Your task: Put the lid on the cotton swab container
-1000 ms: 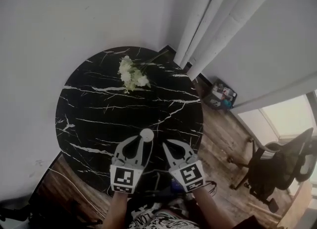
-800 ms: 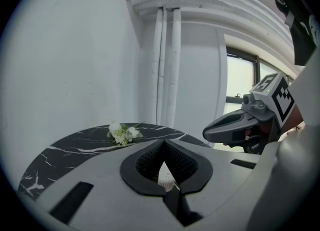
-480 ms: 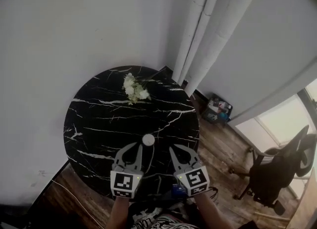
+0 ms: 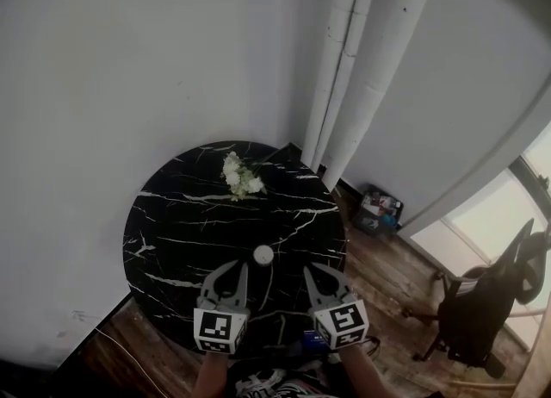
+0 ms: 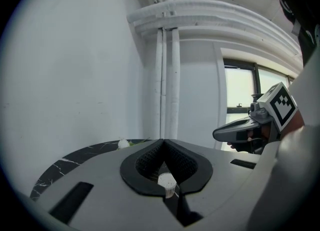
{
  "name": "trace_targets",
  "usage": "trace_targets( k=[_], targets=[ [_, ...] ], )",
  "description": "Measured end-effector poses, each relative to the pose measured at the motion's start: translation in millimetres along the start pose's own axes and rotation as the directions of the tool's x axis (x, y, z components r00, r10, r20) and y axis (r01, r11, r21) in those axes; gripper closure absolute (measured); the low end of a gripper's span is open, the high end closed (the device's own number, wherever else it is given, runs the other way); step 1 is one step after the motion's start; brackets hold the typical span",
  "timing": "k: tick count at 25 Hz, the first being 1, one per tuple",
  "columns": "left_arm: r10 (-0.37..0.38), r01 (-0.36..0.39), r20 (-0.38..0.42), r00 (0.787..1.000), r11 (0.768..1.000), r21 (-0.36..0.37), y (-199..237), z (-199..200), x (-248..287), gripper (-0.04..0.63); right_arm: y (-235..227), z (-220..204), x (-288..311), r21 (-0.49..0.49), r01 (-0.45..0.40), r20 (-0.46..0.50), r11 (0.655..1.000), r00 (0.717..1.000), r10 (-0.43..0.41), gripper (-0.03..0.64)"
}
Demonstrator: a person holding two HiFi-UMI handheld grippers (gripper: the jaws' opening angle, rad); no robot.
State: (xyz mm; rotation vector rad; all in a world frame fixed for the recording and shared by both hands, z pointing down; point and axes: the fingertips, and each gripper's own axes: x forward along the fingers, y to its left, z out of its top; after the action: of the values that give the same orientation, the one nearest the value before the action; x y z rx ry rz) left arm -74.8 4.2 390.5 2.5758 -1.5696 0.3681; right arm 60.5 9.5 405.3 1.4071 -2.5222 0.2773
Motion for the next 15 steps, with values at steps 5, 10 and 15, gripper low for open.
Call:
trace_targets(
  k=[5, 10, 15],
  targets=[
    [0.009, -0.009, 0.012, 1.000, 1.000, 0.008, 0, 6, -9, 0.581, 1, 5, -8, 0.001, 0.013, 0.015, 1.000, 1.000, -0.013, 0.600],
    [0.025, -0.026, 0.019, 1.000, 1.000, 0.013, 5, 8, -11, 0.581, -1, 4, -15, 0.017, 0.023, 0.024, 1.000, 0.999, -0.024, 0.600],
    [0.040, -0.040, 0.021, 0.999, 0.999, 0.016, 10, 8, -15, 0.581, -5, -3, -19, 0.014, 0.038, 0.016, 0.999, 0.999, -0.038, 0.600]
  ],
)
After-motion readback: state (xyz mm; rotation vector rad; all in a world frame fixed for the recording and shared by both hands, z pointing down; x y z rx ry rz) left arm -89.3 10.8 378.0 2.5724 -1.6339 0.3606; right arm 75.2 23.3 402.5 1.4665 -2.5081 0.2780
